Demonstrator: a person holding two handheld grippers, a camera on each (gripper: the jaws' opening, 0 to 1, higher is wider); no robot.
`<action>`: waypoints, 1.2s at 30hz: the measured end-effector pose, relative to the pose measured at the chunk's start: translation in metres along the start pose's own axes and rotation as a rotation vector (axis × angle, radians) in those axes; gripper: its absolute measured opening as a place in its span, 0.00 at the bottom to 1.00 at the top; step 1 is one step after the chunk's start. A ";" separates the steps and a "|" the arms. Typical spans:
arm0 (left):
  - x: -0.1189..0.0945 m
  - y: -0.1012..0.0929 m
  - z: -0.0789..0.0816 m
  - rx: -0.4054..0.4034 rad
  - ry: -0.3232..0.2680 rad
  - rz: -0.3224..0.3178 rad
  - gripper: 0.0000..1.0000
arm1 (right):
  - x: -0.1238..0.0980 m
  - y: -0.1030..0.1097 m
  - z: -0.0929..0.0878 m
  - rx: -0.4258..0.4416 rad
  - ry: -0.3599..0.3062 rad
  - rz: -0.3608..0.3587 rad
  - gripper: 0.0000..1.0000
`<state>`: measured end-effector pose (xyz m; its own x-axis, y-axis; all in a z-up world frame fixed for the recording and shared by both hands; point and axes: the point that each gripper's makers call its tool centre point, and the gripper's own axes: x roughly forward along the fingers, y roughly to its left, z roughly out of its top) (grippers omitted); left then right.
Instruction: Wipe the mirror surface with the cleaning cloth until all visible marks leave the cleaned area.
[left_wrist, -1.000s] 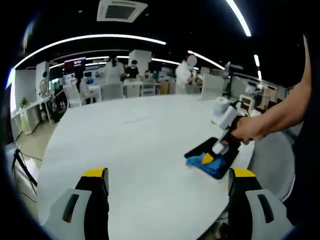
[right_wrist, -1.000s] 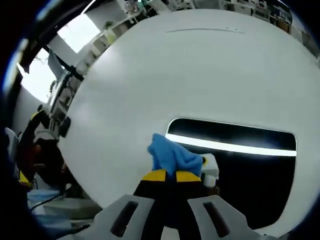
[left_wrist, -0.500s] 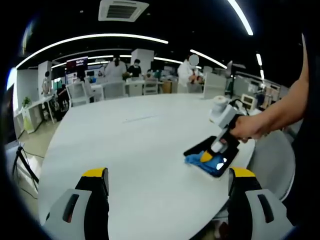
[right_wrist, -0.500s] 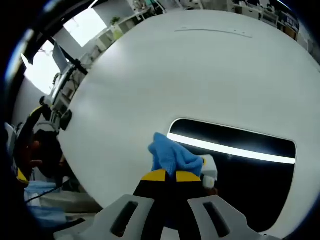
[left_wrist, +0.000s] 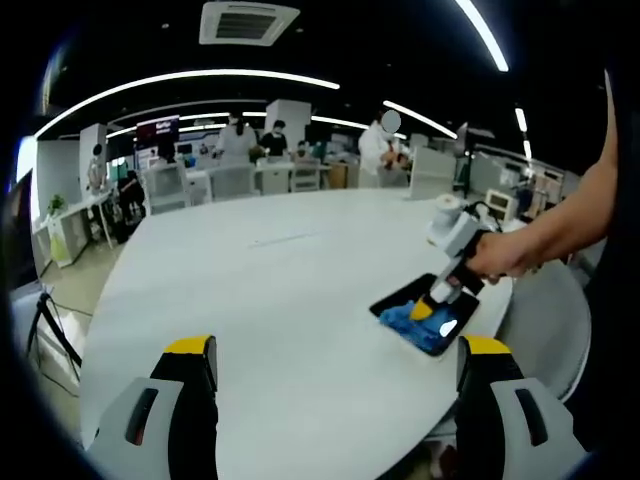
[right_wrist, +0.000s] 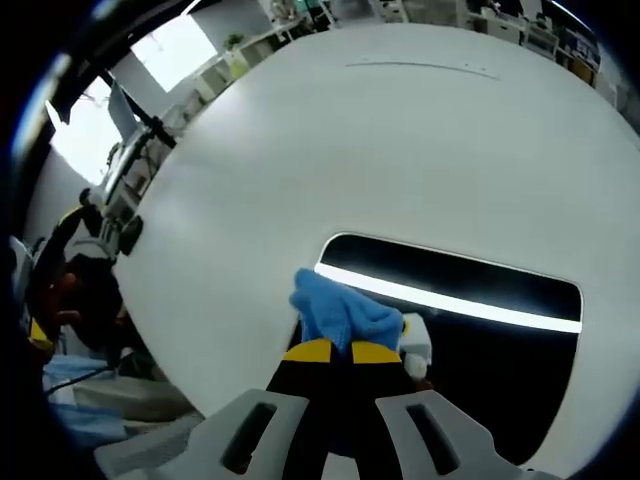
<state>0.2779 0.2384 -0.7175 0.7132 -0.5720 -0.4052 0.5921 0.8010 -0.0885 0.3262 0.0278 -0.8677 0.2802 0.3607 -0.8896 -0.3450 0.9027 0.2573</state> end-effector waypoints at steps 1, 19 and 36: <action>0.000 -0.001 0.000 0.000 -0.001 0.000 1.00 | -0.001 -0.002 -0.001 0.001 -0.001 0.001 0.00; 0.015 -0.010 0.005 0.010 -0.002 -0.011 1.00 | -0.026 -0.066 -0.016 0.046 -0.006 -0.025 0.00; 0.023 -0.015 0.004 0.012 0.002 -0.020 1.00 | -0.056 -0.147 -0.032 0.113 -0.004 -0.115 0.00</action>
<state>0.2872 0.2128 -0.7223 0.7003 -0.5878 -0.4050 0.6111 0.7869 -0.0855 0.3326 -0.1326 -0.8682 0.3153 0.2539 -0.9144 -0.2070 0.9588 0.1948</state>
